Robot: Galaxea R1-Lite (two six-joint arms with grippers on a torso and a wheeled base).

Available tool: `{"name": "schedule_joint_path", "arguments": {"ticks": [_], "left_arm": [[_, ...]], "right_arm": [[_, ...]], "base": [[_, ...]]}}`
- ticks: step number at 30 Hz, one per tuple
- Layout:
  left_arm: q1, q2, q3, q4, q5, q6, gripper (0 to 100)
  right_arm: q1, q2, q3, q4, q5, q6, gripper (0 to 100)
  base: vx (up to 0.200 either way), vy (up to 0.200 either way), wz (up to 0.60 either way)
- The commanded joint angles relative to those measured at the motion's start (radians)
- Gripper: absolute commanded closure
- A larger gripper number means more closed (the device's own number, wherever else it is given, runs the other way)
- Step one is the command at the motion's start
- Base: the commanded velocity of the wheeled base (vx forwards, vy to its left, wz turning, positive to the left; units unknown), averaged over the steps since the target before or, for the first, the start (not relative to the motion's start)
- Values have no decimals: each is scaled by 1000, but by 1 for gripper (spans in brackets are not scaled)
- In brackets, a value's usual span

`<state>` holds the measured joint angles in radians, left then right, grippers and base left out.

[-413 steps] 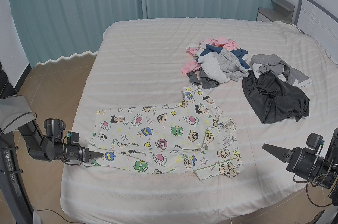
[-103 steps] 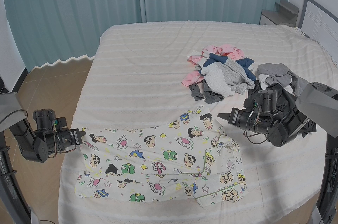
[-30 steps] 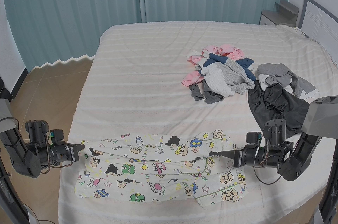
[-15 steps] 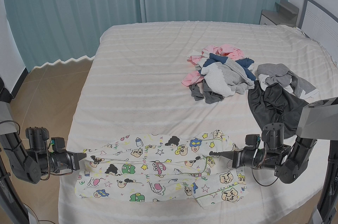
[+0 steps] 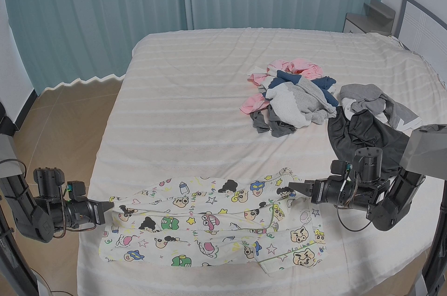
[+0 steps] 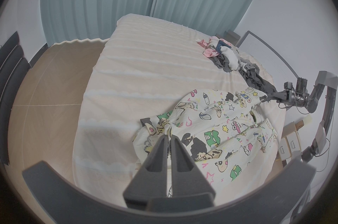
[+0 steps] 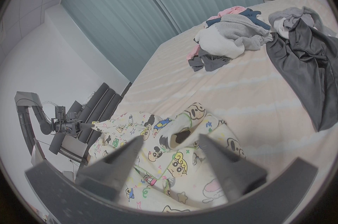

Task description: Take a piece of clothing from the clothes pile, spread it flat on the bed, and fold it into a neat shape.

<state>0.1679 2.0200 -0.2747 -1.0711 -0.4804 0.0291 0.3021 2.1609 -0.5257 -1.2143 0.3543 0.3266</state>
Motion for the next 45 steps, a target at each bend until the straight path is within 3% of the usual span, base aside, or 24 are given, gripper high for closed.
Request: {"name": "schedule_joint_path", "arguments": {"ticks": [1, 8, 27, 33, 45], "left_arm": [[1, 2, 0, -3, 0, 0, 100], [2, 2, 0, -3, 0, 0, 100], [4, 2, -1, -3, 0, 0, 100], [12, 0, 0, -3, 0, 0, 100], [13, 2, 2, -3, 0, 0, 100]], "right_arm": [[-1, 11, -62, 38, 0, 3, 0], [14, 39, -220, 180, 2, 117, 0], [78, 100, -212, 191, 0, 123, 0], [78, 74, -163, 196, -38, 121, 0], [120, 117, -195, 200, -47, 123, 0]], "base": [[0, 0, 0], [0, 0, 0], [0, 0, 0], [0, 0, 0], [0, 0, 0]]}}
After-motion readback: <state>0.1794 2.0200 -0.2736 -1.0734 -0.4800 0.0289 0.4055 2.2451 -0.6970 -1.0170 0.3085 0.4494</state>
